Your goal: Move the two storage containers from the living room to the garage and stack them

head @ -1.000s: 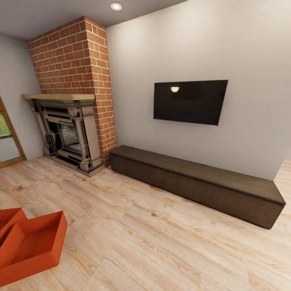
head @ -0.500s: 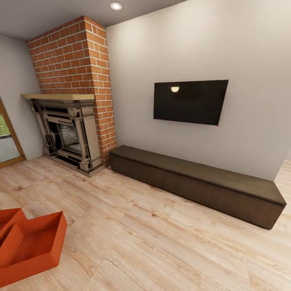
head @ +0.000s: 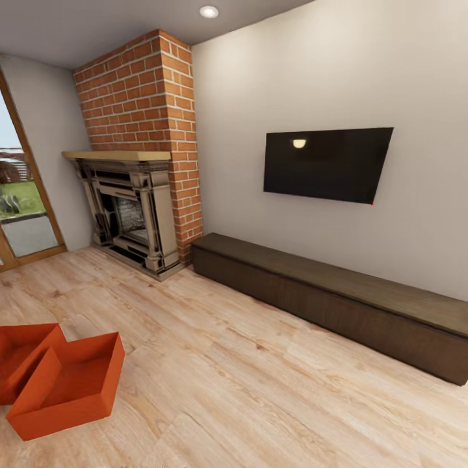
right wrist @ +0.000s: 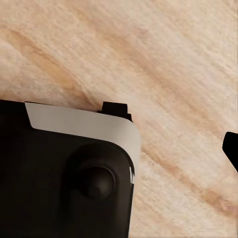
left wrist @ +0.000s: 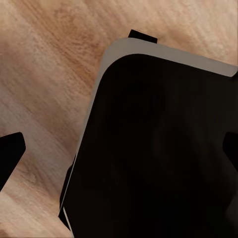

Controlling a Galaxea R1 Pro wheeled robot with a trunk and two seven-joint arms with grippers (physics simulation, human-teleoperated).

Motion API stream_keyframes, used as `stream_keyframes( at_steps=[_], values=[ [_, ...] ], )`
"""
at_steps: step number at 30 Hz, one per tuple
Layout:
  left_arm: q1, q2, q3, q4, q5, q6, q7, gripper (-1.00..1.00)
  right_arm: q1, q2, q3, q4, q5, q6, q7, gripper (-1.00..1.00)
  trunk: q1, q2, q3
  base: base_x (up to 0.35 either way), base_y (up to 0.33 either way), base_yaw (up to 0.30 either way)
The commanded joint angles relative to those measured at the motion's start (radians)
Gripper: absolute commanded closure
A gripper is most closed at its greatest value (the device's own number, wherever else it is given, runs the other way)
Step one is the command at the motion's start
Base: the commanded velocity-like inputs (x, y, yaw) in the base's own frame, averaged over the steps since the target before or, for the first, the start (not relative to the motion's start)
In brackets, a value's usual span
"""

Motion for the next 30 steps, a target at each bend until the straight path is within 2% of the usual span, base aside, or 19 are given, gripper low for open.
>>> stream_keyframes(
  at_steps=[1,7,12,30],
  values=[
    [0.000,-0.001,0.007,-0.001,0.002,0.001,0.002,-1.00,-0.001,0.000,0.006,0.003,-0.010,-0.006,0.004,-1.00,0.000,0.000,-0.001,0.000,0.000,0.274],
    [0.000,0.000,0.007,0.003,0.003,-0.013,0.002,-1.00,-0.001,0.000,0.001,0.004,-0.012,-0.005,0.003,-1.00,0.000,0.000,-0.001,0.000,0.000,0.276],
    [0.000,0.000,0.007,0.011,0.004,-0.080,0.003,-1.00,-0.001,0.002,-0.001,0.008,-0.017,-0.013,0.001,-1.00,0.000,0.000,-0.001,0.000,0.000,0.281],
    [0.000,0.000,0.007,0.013,0.005,-0.088,0.003,-1.00,-0.001,0.001,-0.002,0.008,-0.014,-0.017,0.000,-1.00,0.000,0.000,-0.001,0.000,0.000,0.291]
  ],
)
